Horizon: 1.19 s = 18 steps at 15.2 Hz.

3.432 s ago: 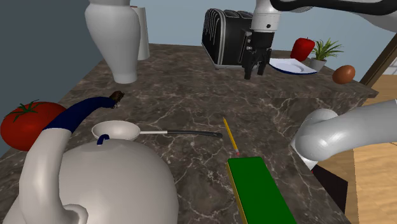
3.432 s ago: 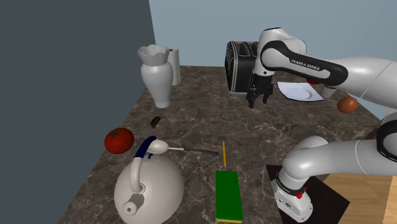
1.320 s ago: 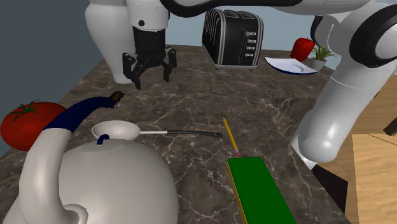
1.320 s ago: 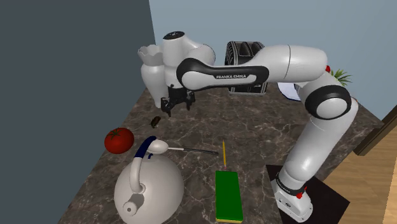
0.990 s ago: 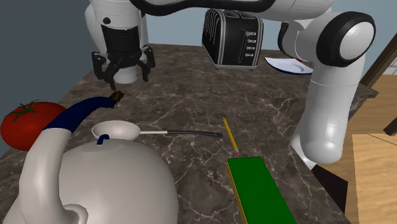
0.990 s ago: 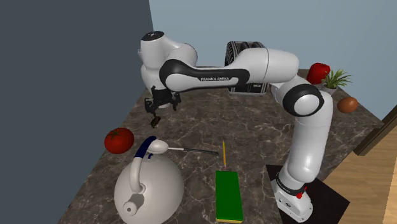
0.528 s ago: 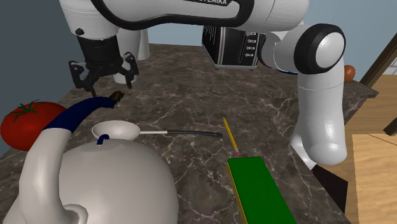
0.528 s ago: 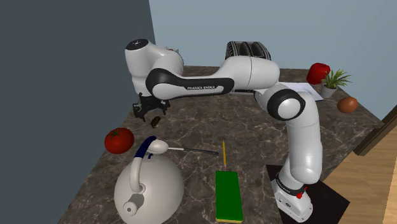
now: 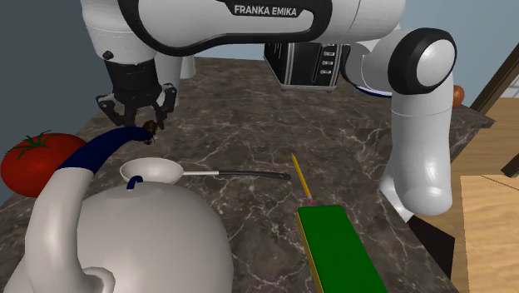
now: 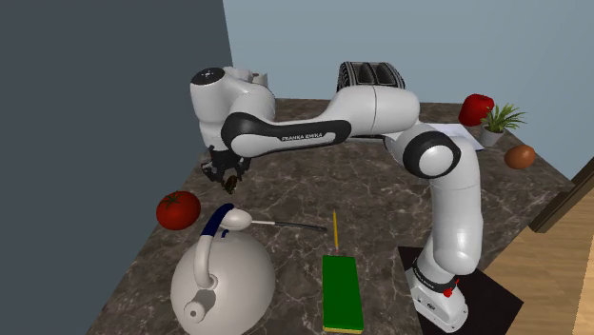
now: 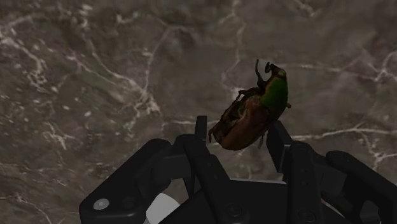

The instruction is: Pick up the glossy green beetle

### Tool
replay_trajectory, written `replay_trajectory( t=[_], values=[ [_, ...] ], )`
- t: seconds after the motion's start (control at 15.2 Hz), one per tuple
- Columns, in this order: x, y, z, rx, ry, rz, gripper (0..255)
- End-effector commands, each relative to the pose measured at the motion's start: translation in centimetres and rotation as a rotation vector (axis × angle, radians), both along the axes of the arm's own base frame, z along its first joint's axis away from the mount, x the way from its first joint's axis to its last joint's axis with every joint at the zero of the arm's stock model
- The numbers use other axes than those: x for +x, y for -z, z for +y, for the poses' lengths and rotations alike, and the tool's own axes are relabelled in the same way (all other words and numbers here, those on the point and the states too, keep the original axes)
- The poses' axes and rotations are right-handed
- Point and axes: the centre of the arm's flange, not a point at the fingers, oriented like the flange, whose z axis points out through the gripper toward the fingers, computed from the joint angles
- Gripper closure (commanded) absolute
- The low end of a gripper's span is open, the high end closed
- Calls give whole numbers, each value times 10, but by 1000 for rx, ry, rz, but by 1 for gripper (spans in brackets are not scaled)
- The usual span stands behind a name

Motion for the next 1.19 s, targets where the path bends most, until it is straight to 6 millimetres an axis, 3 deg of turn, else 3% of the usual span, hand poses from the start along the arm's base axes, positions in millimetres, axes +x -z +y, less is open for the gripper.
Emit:
replay_trajectory(
  t=[0.0,0.4,1.12],
  values=[
    [2,6,-2,-12,4,10,255],
    [2,5,-1,-12,4,10,255],
    [2,-53,-1,-12,4,10,255]
  ],
)
